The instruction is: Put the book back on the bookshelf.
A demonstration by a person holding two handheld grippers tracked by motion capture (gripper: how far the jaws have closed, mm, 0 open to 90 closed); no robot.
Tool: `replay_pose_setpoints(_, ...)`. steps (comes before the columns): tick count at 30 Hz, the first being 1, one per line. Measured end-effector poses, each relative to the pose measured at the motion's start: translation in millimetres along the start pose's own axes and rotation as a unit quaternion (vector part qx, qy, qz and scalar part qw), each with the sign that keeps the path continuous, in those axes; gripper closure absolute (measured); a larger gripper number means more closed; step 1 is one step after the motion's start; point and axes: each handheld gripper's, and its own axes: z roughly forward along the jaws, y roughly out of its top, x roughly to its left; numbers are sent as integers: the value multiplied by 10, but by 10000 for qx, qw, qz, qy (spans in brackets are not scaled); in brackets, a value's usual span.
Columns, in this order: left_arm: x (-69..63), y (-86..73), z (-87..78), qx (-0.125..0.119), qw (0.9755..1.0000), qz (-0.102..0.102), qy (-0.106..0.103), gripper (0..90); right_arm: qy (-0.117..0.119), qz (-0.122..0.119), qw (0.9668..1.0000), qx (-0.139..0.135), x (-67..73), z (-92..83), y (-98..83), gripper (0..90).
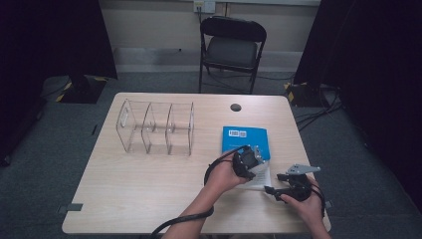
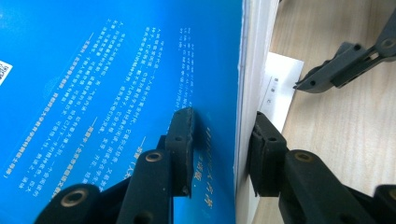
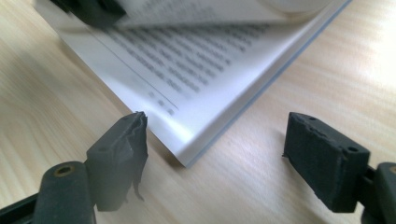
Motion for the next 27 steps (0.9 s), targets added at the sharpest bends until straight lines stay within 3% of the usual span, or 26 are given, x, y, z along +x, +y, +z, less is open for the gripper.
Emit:
replay_pose_setpoints(4, 17, 24, -11, 108, 9999, -12, -50, 667, -13, -93, 10000, -10, 1, 13, -4, 169)
replay_pose_setpoints(12, 34, 76, -49, 305, 9994, -112, -106, 681, -188, -604, 9980, -38, 59, 50, -47, 137)
replay_pose_setpoints(21, 69, 146, -117, 508, 9981, -325, -153, 698, -215, -638, 9977, -12, 69, 51, -47, 135)
replay_pose_setpoints(27, 94, 171, -169, 567, 9977, -344, -145, 707, -189, -645, 9977, -15, 66, 51, -48, 135)
